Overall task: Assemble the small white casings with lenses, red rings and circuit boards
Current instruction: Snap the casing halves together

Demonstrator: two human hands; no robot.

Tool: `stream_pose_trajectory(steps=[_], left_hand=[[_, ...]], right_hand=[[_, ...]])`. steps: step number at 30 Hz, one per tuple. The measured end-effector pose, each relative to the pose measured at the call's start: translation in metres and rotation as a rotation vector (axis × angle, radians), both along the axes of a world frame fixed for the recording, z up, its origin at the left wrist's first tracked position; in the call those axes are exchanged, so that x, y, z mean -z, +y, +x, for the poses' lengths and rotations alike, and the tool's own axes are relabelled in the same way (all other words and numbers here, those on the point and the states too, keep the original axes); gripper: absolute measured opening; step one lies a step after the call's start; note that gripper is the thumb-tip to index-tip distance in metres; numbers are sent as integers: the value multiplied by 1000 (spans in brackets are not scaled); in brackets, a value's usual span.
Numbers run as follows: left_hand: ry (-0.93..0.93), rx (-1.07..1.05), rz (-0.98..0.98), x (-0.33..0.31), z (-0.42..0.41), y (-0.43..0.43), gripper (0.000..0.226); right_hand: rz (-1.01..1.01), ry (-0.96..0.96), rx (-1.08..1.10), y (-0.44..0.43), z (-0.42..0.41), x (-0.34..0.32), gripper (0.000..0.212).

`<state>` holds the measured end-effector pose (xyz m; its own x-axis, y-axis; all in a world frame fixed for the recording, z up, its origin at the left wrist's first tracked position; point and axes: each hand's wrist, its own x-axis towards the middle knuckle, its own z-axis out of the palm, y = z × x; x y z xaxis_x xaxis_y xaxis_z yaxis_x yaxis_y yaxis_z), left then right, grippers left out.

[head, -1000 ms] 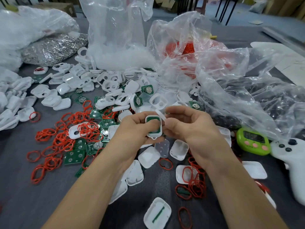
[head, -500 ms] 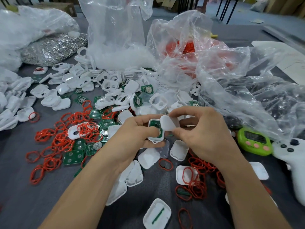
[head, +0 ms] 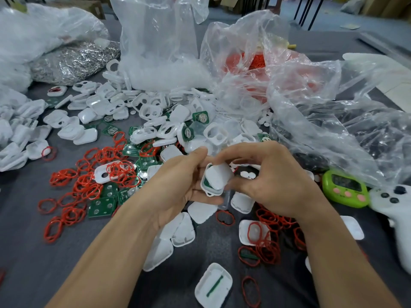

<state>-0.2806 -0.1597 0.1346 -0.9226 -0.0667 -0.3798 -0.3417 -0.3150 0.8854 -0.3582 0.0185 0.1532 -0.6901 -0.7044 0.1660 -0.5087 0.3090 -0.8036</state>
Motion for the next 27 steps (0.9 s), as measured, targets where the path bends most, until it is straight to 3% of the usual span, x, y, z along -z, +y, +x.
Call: stream_pose_trajectory(steps=[11,21,27], left_hand=[[-64,146,30,-3,3,-6,77],[-72,169,42,-2,1,-7,78],[-34,108,88,0,0,-7,65]], right_hand=[[167,115,-70,-5,9,-10,46],[185,169,-66,-5,14,-15,45],[167,207,-28,-7,16,-11,55]])
